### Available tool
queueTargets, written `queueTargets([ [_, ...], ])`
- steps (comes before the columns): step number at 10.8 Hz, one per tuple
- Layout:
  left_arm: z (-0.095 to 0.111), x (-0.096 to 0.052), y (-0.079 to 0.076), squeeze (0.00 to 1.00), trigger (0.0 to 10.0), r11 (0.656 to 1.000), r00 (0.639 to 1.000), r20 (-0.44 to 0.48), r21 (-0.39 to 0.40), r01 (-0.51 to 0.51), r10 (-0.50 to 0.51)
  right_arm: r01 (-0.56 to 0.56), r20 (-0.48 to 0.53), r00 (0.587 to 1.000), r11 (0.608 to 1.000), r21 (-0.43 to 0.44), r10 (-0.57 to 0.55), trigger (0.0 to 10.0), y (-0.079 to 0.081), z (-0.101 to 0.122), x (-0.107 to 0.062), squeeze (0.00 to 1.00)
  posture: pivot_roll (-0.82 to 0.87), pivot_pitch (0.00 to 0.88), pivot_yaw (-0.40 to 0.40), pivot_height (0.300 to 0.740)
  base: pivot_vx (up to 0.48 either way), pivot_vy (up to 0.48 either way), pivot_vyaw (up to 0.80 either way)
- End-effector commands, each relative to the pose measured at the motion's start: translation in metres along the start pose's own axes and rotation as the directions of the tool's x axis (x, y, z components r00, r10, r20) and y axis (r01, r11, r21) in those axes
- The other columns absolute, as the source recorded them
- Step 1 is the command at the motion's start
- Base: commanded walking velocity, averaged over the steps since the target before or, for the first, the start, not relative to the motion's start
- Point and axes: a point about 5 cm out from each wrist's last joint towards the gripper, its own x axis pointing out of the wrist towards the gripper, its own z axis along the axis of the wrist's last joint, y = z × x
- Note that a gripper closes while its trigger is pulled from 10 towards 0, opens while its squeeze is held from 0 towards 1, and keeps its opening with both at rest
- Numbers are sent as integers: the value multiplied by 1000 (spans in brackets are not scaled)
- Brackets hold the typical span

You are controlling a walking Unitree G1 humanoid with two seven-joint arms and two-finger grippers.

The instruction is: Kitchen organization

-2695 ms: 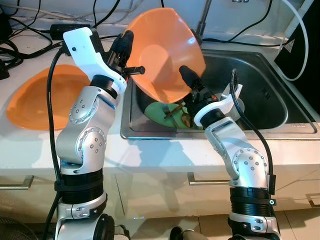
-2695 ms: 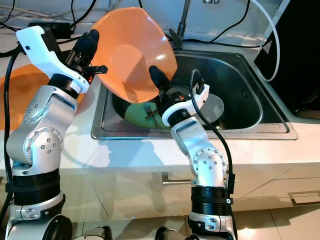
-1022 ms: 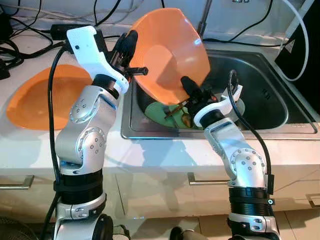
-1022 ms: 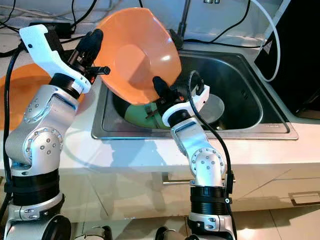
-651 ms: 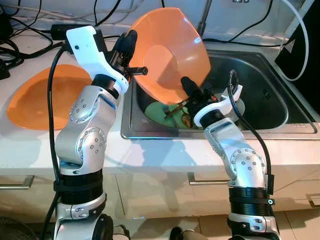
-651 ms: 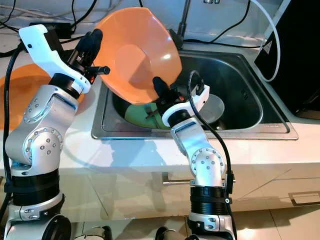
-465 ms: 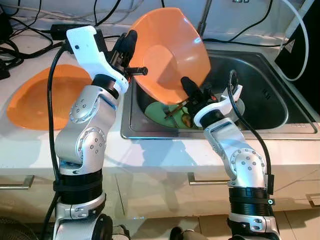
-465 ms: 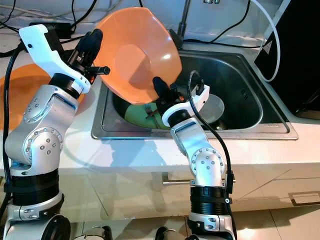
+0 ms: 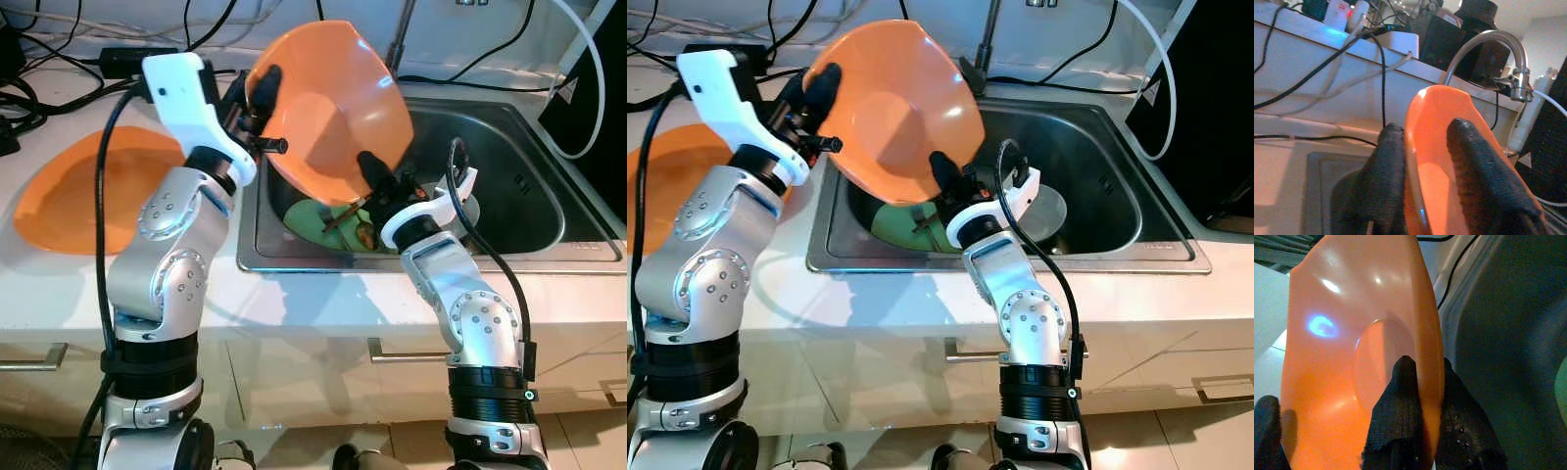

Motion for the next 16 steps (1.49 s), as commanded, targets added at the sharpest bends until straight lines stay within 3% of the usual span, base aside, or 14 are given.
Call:
queueTargets([
  [1,-2,1,-11,1000,10000,998,998,-15,-3,66,-66,-22,32,999,997,76,20,0,6,-9,4,0,74,82,-78,740,0,0,0],
  [2,-3,1,-11,1000,10000,998,998,-18,4,64,-64,-6,61,998,997,74,1,0,3,-3,5,0,74,82,-78,740,0,0,0],
  [3,-3,0,-11,0,10000,998,998,-22,18,59,-59,3,98,995,997,75,-10,0,0,7,4,0,76,80,-79,740,0,0,0],
  [7,-10,-1,-7,0,10000,997,997,-61,65,43,-39,34,211,976,998,54,-45,0,-6,33,3,0,75,78,-80,740,0,0,0],
  [8,-15,-3,-6,0,10000,991,994,-99,122,57,-45,91,254,963,996,14,-92,0,-15,43,2,0,75,78,-80,740,0,0,0],
  [9,-23,-7,-9,0,10000,987,986,-146,129,94,-74,221,288,941,968,-119,-179,10000,-30,51,1,0,75,78,-80,740,0,0,0],
  [11,-37,-14,-10,0,10000,974,966,-242,178,139,-93,356,334,907,892,-277,-258,10000,-46,63,0,0,75,83,-82,740,0,0,0],
  [13,-49,-20,-10,0,10000,961,936,-333,204,188,-113,420,361,892,791,-445,-270,10000,-45,79,11,0,73,83,-81,740,0,0,0],
  [14,-58,-27,-10,0,10000,944,903,-413,234,233,-121,447,369,887,716,-536,-277,10000,-44,86,20,0,74,84,-83,740,0,0,0],
  [16,-69,-36,-12,0,10000,919,845,-516,251,304,-139,473,380,879,611,-635,-286,10000,-40,95,34,0,76,88,-86,740,0,0,0],
])
